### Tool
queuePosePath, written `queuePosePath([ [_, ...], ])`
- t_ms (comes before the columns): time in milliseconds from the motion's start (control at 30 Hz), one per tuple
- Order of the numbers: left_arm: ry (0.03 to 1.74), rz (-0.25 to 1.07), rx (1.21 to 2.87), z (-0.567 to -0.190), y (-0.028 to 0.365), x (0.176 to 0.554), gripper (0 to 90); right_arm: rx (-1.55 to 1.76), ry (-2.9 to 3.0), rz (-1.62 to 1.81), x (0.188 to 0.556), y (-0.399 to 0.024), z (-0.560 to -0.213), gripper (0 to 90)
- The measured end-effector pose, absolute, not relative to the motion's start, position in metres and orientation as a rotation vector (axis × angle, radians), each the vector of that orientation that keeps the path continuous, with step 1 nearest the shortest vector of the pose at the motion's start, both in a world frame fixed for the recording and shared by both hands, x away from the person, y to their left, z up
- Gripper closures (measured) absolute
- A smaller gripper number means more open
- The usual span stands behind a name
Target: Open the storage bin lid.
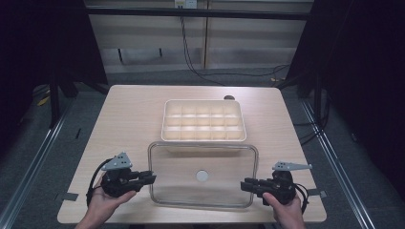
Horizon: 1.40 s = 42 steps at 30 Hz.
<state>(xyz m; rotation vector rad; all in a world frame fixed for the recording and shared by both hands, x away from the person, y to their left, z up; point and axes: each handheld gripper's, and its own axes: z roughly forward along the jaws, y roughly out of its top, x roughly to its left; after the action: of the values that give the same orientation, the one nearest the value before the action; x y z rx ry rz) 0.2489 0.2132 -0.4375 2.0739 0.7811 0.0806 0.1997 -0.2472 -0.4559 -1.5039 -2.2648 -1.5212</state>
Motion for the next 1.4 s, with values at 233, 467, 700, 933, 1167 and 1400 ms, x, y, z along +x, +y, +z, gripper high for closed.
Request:
queuePosePath([
  [233, 0.766, 0.1, 2.093, -0.444, 0.214, 0.24, 73.7, -1.517, -2.282, -1.493, 0.193, -0.244, -0.462, 65.3],
  [467, 0.763, 0.098, 2.102, -0.449, 0.212, 0.244, 71.3, -1.565, -2.324, -1.465, 0.196, -0.24, -0.465, 62.2],
  [700, 0.797, 0.107, 2.108, -0.455, 0.207, 0.251, 68.4, -1.591, -2.337, -1.433, 0.2, -0.238, -0.472, 59.5],
  [933, 0.793, 0.107, 2.125, -0.458, 0.206, 0.252, 66.5, -1.605, -2.348, -1.417, 0.205, -0.236, -0.475, 56.1],
  [1167, 0.796, 0.105, 2.14, -0.46, 0.206, 0.253, 64.7, -1.625, -2.339, -1.396, 0.209, -0.233, -0.479, 53.6],
  [1400, 0.803, 0.089, 2.141, -0.465, 0.204, 0.256, 63.4, -1.644, -2.37, -1.368, 0.213, -0.231, -0.481, 48.8],
])
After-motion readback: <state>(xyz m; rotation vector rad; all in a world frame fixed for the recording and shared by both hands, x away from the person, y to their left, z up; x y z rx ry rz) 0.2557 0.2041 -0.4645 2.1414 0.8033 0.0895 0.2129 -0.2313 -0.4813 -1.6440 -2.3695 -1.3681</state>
